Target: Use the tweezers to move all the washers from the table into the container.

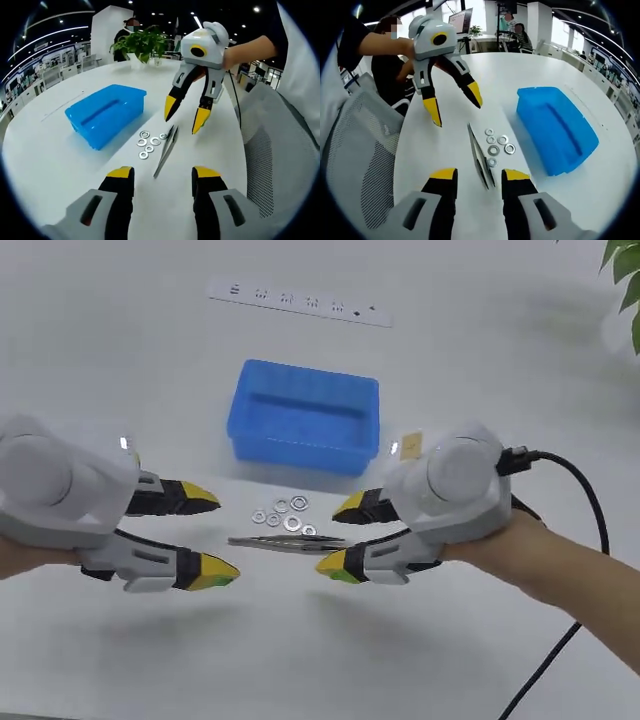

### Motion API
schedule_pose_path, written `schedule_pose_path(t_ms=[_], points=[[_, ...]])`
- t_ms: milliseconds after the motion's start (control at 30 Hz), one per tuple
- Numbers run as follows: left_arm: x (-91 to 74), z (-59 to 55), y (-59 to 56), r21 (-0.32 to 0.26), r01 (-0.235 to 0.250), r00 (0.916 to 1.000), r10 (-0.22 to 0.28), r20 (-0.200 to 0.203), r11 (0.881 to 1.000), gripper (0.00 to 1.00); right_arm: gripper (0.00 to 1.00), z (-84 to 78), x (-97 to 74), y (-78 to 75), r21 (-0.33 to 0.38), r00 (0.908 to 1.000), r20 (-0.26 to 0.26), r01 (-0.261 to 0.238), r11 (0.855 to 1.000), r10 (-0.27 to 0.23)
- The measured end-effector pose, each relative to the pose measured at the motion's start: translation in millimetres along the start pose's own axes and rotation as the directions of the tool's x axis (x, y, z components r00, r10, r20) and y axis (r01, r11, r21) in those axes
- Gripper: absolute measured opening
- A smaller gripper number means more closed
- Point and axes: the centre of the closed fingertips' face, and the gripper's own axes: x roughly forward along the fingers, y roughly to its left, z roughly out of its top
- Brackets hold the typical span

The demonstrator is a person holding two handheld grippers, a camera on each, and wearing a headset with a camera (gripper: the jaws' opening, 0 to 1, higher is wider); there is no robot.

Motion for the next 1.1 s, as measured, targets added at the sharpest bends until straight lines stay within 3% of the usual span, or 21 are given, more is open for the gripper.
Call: schedule_pose_path(t_ms=[200, 400, 433, 500, 700, 867, 1100], points=[[16.8, 1.8, -0.2, 0.021, 0.017, 0.9995, -0.016, -0.027, 1.0, 0.48, 0.31, -0.9, 10.1, 2.6, 0.006, 0.9998, -0.02, -0.008, 1.0, 0.008], [22.8, -11.4, -1.4, 0.034, 0.02, 0.9951, -0.017, -0.098, 0.999, 0.41, 0.28, -5.0, 14.6, 4.4, -0.016, 0.9986, -0.051, -0.015, 1.0, 0.014], [22.3, -10.4, 0.5, 0.06, 0.009, 0.9956, -0.004, -0.093, 0.998, 0.4, 0.27, -6.9, 15.7, 4.5, -0.02, 0.9982, -0.058, -0.016, 1.0, 0.015], [24.0, -9.3, -3.5, 0.038, 0.025, 0.9952, -0.022, -0.095, 0.999, 0.39, 0.26, -11.1, 16.6, 4.7, -0.021, 0.9972, -0.074, -0.018, 1.0, 0.017], [27.7, -7.2, -4.9, 0.078, 0.03, 0.9942, -0.022, -0.105, 0.996, 0.3, 0.22, -9.7, 15.1, 1.8, -0.025, 0.998, -0.063, -0.001, 1.0, 0.0], [32.6, -5.6, -3.5, 0.172, 0.032, 0.9895, -0.007, -0.144, 0.985, 0.26, 0.2, -9.3, 16.1, 4.5, -0.047, 0.9977, -0.068, -0.009, 0.999, 0.006], [38.9, -0.8, -3.3, 0.156, 0.038, 0.9877, -0.013, -0.156, 0.987, 0.21, 0.18, -5.1, 21.5, 11.0, -0.103, 0.9959, -0.089, -0.025, 0.994, 0.015]])
